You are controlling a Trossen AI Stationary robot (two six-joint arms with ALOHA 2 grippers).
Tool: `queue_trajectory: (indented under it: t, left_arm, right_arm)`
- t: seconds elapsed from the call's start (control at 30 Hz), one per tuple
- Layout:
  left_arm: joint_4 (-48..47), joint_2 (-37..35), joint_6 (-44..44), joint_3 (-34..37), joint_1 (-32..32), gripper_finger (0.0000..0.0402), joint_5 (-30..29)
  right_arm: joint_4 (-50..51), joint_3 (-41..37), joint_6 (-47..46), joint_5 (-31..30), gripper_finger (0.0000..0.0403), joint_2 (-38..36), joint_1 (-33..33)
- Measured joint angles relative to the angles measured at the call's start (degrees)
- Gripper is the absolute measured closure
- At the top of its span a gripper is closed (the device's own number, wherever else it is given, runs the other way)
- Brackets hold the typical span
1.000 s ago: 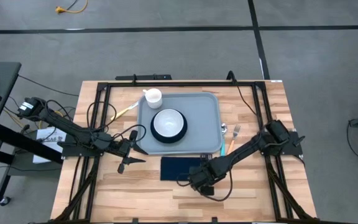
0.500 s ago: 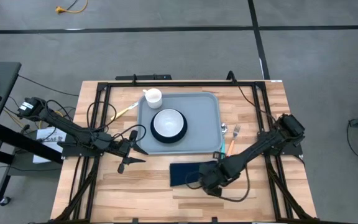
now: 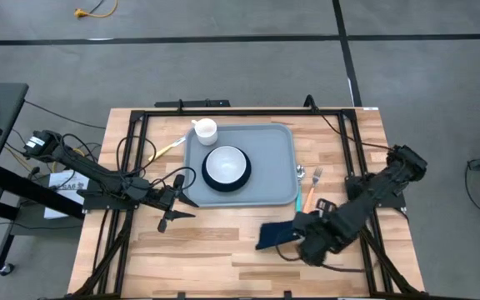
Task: Set up tray
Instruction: Put the black napkin on the gray tray to the right of the black plate
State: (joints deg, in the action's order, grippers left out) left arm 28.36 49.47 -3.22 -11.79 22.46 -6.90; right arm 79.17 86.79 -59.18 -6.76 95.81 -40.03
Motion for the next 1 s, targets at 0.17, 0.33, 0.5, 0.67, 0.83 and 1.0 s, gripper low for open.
queue_trajectory:
  t: [0.17,0.33,0.5,0.67,0.83,1.0]
  left_arm:
    - [0.0,0.0,0.0,0.0,0.0,0.0267,0.0]
    - [0.0,0.0,0.0,0.0,0.0,0.0267,0.0]
    - [0.2,0.0,0.0,0.0,0.0,0.0267,0.0]
    - [0.2,0.0,0.0,0.0,0.0,0.0267,0.0]
    - [0.2,0.0,0.0,0.0,0.0,0.0267,0.0]
    - [0.2,0.0,0.0,0.0,0.0,0.0267,0.0]
  right_arm:
    - [7.3,9.6,-6.4,-0.8,0.0400,0.0,-3.4]
    - [11.0,15.4,-15.2,4.9,0.0400,0.0,-5.0]
    - [10.9,16.1,-15.2,10.7,0.0400,0.1,-2.8]
    - [10.9,16.2,-7.0,12.5,0.0400,0.1,3.3]
    - [10.8,15.8,4.2,15.1,0.0400,0.1,12.0]
    - [10.9,12.4,12.9,21.7,0.0400,0.1,19.6]
